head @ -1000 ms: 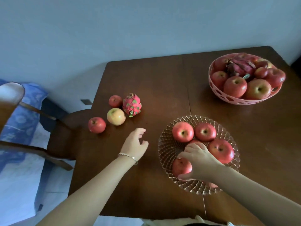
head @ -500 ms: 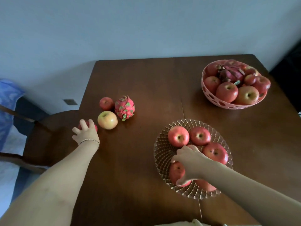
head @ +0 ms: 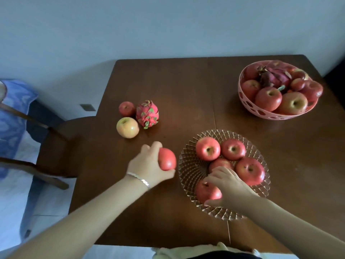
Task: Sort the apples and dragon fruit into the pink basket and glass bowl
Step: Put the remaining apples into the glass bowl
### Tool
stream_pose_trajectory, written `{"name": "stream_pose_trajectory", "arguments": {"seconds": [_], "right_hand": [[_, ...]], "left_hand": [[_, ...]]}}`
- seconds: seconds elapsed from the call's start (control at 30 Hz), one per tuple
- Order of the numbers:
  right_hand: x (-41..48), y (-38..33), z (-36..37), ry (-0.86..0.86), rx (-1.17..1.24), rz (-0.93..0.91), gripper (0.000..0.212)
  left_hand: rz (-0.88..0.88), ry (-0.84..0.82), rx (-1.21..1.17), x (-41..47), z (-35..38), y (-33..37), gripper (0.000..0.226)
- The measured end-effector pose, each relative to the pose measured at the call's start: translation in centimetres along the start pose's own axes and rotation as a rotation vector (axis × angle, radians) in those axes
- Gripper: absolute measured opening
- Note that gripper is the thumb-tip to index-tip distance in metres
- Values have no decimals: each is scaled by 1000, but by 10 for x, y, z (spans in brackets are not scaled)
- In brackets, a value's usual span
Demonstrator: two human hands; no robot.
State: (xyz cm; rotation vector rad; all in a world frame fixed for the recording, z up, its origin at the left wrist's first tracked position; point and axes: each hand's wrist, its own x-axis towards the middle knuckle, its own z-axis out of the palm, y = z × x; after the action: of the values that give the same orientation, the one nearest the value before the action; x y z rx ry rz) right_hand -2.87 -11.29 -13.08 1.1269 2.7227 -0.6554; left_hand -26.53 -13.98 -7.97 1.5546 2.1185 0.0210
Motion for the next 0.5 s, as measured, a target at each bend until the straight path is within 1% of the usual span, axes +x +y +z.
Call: {"name": "stream_pose_trajectory", "arguments": {"seconds": [0.03,0.1,0.2,0.3,0.5], "right_hand": [[-6,3,6,88,-3,-38,64],[-14,10,17,207,63,-69,64],[-18,12,21,220,146,-100,55],[-22,14,24,235,145,-96,47],[-23,17,29,269,144,-73,50]], "left_hand": [[44,-8,-63,-5,10,15,71],[106,-35,-109,-5,32,40,71],[95,-86,-139,4,58,60,74],[55,-91,-196,13,70,65,71],[72,-102,-208,11,75,62,70]]}}
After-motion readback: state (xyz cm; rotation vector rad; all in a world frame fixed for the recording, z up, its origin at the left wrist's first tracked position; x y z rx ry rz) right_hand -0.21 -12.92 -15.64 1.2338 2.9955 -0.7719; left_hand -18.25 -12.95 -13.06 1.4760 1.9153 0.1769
